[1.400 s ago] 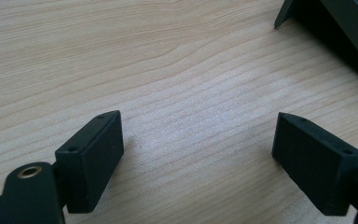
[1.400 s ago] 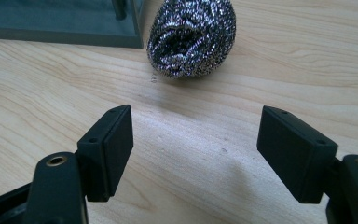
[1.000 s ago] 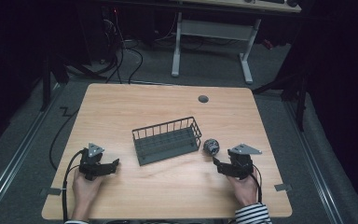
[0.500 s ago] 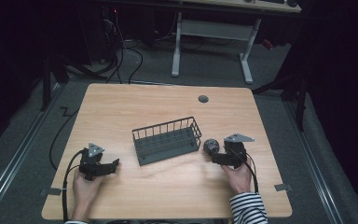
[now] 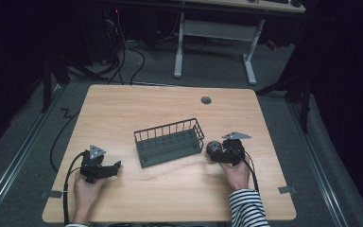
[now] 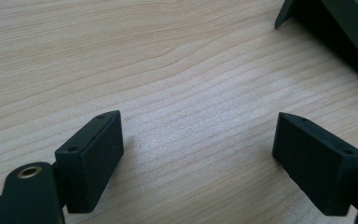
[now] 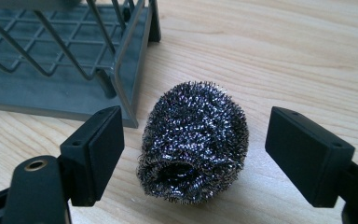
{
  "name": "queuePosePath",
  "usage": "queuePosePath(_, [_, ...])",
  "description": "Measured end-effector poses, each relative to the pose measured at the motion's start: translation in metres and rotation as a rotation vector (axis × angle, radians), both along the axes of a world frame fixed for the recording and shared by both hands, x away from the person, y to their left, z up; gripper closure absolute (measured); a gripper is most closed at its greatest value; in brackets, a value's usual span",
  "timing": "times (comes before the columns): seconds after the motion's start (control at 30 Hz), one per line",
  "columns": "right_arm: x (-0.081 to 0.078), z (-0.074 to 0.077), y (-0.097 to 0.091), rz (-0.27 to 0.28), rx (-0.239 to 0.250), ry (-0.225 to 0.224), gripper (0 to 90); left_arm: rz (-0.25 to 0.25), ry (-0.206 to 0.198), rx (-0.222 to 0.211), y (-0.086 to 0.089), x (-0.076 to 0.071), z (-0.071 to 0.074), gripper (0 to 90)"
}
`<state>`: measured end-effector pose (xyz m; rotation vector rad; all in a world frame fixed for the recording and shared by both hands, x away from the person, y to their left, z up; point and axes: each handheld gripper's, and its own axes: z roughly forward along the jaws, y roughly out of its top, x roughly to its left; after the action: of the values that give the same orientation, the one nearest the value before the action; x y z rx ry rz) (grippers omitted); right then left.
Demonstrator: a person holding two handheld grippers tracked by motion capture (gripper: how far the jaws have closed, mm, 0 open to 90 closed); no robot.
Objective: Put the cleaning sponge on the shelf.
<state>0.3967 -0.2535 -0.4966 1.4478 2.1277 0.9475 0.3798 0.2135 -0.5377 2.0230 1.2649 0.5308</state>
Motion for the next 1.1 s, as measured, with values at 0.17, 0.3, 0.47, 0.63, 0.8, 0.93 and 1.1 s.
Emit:
queuePosePath(0.17, [0.004,-0.006,0.002,0.003,-0.013,0.016,21.1,0.000,0.000,0.000,0.000,0.000,0.000,16.8])
queuePosePath(0.3, [0.005,-0.008,0.002,0.006,-0.009,0.024,22.4,0.000,0.000,0.000,0.000,0.000,0.000,16.8])
queuePosePath(0.47, [0.007,-0.012,0.002,0.008,-0.022,0.034,27.8,0.000,0.000,0.000,0.000,0.000,0.000,16.7])
queuePosePath(0.63, [0.008,-0.014,0.003,0.013,-0.031,0.034,32.8,0.000,0.000,0.000,0.000,0.000,0.000,16.8])
queuePosePath(0.8, [0.007,-0.014,0.003,0.018,-0.039,0.033,34.8,0.000,0.000,0.000,0.000,0.000,0.000,16.8])
queuePosePath(0.93, [0.006,-0.013,0.002,0.019,-0.044,0.032,36.1,0.000,0.000,0.000,0.000,0.000,0.000,16.8])
queuePosePath(1.1, [0.005,-0.012,0.001,0.020,-0.045,0.031,37.0,0.000,0.000,0.000,0.000,0.000,0.000,16.8])
